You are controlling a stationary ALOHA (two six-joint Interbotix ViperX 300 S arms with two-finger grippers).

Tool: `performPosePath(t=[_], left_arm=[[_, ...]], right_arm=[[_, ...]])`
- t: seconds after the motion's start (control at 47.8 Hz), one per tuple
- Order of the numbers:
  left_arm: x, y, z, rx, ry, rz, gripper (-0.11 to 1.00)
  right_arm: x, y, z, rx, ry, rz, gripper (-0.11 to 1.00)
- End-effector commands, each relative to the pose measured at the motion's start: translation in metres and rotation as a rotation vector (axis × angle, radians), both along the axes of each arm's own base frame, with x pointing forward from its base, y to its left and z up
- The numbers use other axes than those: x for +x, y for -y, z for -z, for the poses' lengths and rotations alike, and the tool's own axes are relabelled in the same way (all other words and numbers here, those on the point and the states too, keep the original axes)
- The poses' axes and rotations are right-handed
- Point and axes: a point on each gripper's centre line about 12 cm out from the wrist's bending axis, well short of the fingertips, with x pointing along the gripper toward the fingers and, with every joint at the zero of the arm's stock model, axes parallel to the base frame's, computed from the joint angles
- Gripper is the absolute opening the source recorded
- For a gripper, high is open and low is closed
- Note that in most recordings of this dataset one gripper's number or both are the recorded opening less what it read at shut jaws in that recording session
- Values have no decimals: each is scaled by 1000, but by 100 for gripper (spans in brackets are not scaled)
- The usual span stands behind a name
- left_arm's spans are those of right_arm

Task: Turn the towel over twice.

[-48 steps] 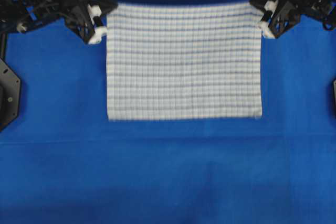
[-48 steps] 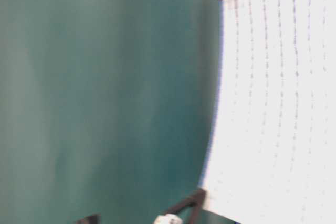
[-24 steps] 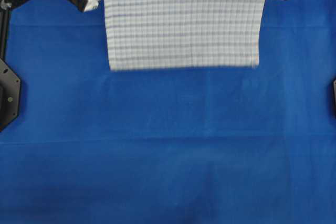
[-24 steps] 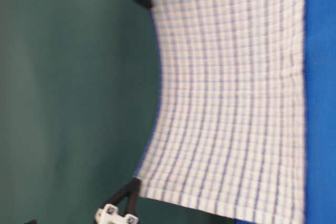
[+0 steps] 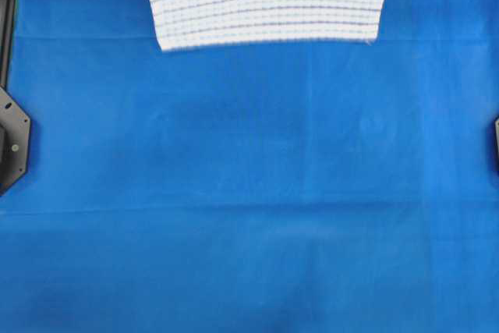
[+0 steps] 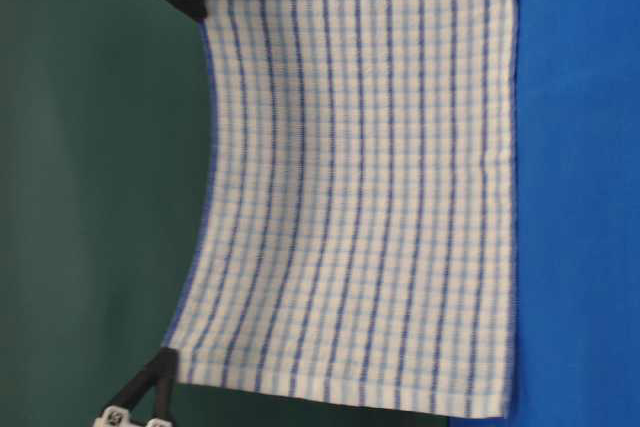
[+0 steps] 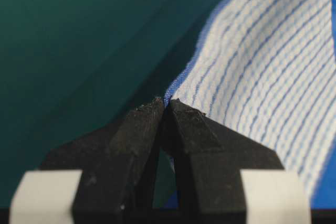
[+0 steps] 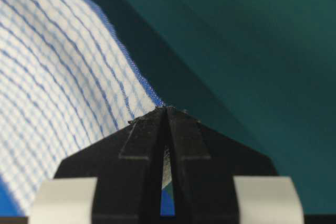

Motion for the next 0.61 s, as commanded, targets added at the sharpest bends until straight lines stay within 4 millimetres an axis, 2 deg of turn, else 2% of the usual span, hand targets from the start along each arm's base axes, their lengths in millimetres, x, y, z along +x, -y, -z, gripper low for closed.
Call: performPosePath(t=[0.0, 0.293, 0.586], left_arm=[[0, 6, -9, 17, 26, 13, 4], [6, 29, 1, 3, 9, 87, 4], [3, 67, 19, -33, -32, 197, 4]], right_arm=[[0, -8, -21, -35, 36, -18, 3], [3, -40, -16, 37, -23, -101, 3], [13, -92, -5, 141, -74, -249, 3]])
